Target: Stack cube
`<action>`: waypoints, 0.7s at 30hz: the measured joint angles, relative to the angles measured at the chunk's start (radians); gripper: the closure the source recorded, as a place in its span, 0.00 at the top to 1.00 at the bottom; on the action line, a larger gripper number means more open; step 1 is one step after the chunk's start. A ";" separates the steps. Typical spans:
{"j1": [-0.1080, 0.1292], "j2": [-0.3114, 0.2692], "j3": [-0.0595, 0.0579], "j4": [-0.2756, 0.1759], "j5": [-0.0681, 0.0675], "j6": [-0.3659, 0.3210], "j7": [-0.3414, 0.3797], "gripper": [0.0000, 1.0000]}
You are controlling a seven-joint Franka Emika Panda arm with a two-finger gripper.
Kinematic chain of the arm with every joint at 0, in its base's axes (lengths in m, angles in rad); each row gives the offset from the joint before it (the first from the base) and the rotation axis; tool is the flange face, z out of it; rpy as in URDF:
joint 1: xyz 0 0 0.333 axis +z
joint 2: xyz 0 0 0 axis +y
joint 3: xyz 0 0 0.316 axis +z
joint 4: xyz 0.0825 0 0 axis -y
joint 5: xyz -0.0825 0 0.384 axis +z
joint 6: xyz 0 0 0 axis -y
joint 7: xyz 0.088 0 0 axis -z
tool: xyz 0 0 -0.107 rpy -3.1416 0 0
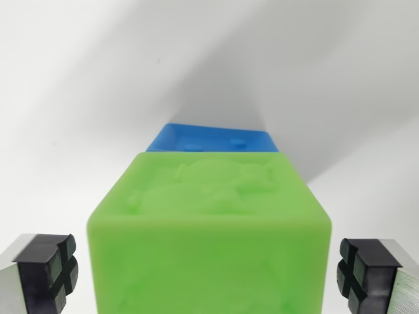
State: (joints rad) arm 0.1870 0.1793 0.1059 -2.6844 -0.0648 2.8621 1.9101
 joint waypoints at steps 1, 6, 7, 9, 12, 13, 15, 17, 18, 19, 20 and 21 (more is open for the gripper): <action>0.000 -0.006 0.001 -0.001 0.002 -0.004 -0.001 1.00; -0.002 -0.042 0.006 -0.005 0.017 -0.036 -0.012 1.00; -0.002 -0.050 0.007 -0.005 0.021 -0.043 -0.014 1.00; -0.002 -0.063 0.008 -0.007 0.026 -0.054 -0.018 1.00; -0.002 -0.092 0.010 -0.009 0.038 -0.080 -0.026 1.00; -0.002 -0.103 0.010 -0.010 0.041 -0.090 -0.029 1.00; -0.002 -0.125 0.011 -0.011 0.048 -0.110 -0.034 1.00; -0.001 -0.142 0.012 -0.012 0.054 -0.125 -0.037 1.00; -0.001 -0.153 0.012 -0.012 0.057 -0.136 -0.040 1.00; 0.000 -0.165 0.012 -0.012 0.060 -0.147 -0.042 1.00; 0.001 -0.176 0.012 -0.012 0.063 -0.159 -0.044 1.00; 0.001 -0.188 0.012 -0.012 0.067 -0.170 -0.047 1.00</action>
State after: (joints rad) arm 0.1882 -0.0088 0.1181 -2.6969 0.0019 2.6916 1.8634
